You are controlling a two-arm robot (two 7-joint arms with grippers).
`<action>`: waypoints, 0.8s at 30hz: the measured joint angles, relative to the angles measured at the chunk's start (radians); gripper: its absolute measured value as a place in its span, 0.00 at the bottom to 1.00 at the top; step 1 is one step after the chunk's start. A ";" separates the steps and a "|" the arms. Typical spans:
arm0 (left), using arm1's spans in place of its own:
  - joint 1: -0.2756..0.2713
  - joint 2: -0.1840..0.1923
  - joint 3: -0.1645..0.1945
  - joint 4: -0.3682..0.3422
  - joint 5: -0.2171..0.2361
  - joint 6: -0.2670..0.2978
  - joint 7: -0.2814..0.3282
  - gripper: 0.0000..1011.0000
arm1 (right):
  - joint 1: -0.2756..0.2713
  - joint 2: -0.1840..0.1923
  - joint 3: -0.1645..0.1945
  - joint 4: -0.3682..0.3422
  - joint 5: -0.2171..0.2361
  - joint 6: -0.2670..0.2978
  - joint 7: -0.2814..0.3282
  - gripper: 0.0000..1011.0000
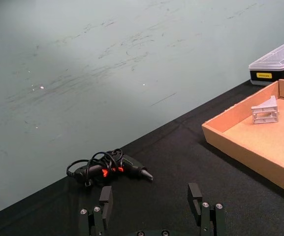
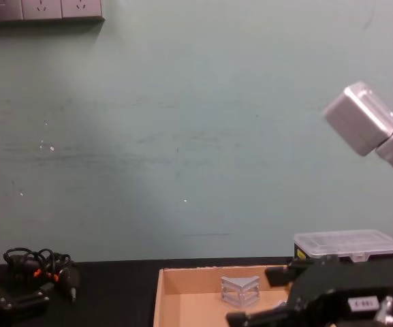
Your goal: Use one hand to pick up the angle iron from the table and place it into the box.
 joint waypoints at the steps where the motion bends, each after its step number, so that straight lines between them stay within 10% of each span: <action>1: 0.000 0.000 0.000 0.000 0.000 0.000 0.000 0.99 | -0.003 0.000 -0.003 -0.003 0.001 0.003 0.000 0.99; 24: 0.000 0.000 0.000 0.000 0.000 0.000 0.000 0.99 | 0.010 0.005 -0.134 -0.034 0.007 0.028 0.093 0.99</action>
